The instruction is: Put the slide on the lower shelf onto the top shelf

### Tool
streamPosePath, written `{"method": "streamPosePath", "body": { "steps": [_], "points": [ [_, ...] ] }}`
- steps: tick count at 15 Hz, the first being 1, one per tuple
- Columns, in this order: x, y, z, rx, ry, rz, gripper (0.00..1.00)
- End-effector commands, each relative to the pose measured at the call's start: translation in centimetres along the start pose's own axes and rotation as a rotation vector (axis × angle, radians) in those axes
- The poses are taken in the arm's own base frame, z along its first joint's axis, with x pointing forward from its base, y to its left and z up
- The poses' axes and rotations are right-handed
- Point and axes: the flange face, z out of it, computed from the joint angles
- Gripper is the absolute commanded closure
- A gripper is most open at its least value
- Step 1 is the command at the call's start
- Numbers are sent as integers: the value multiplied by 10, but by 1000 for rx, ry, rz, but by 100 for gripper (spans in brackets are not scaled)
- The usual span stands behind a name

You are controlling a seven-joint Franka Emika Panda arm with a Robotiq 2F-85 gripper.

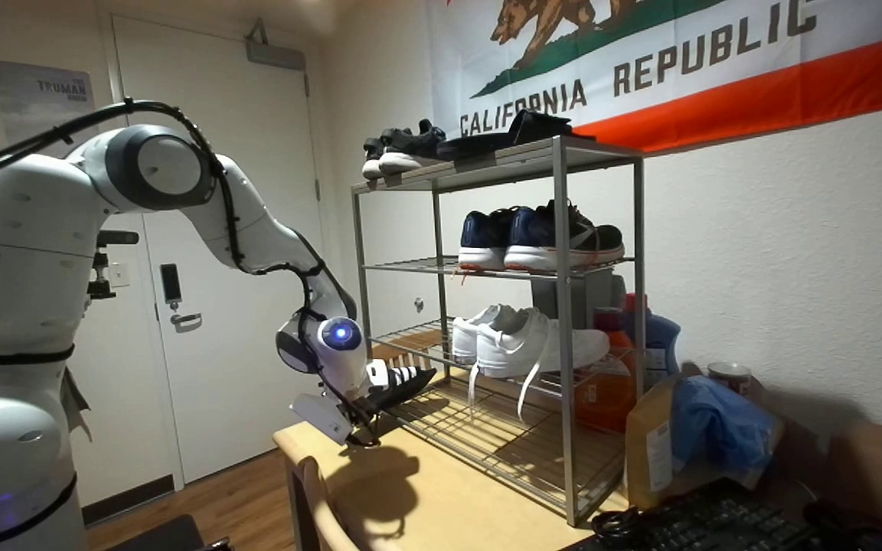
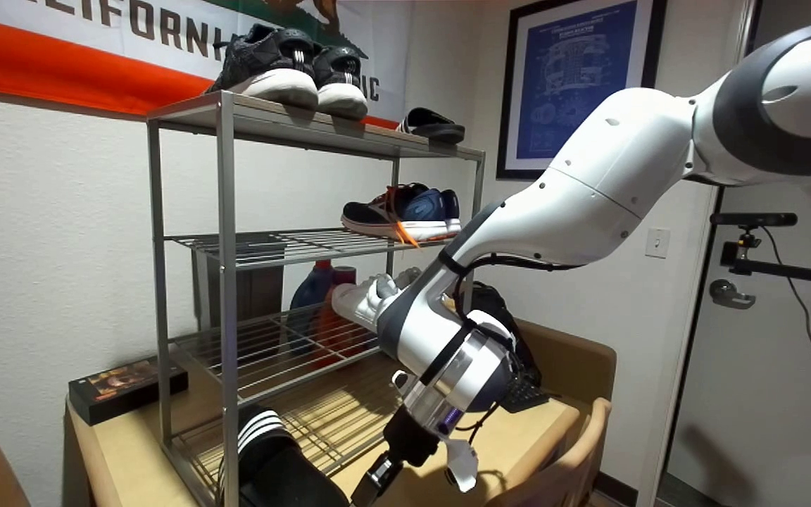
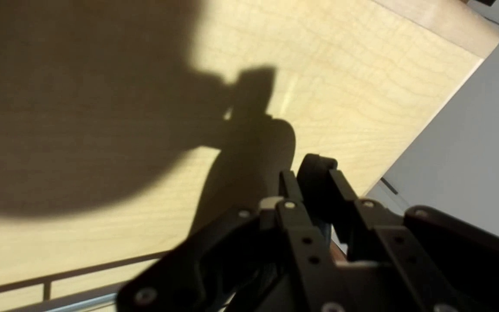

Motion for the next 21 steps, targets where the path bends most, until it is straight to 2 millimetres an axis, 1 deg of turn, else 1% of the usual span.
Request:
{"method": "streamPosePath", "body": {
  "steps": [1,2,5,8,12,15,21],
  "points": [
    [-17,-18,-30,-106,6,28,95],
    [-17,-19,-35,-151,20,46,95],
    [-29,-24,-49,-273,33,82,95],
    [-46,-31,-54,-357,14,95,95],
    [-64,-42,-55,-421,-13,105,95],
    [-75,-50,-54,-443,-31,93,95],
    [-83,-65,-51,-433,-48,46,95]
  ]
}}
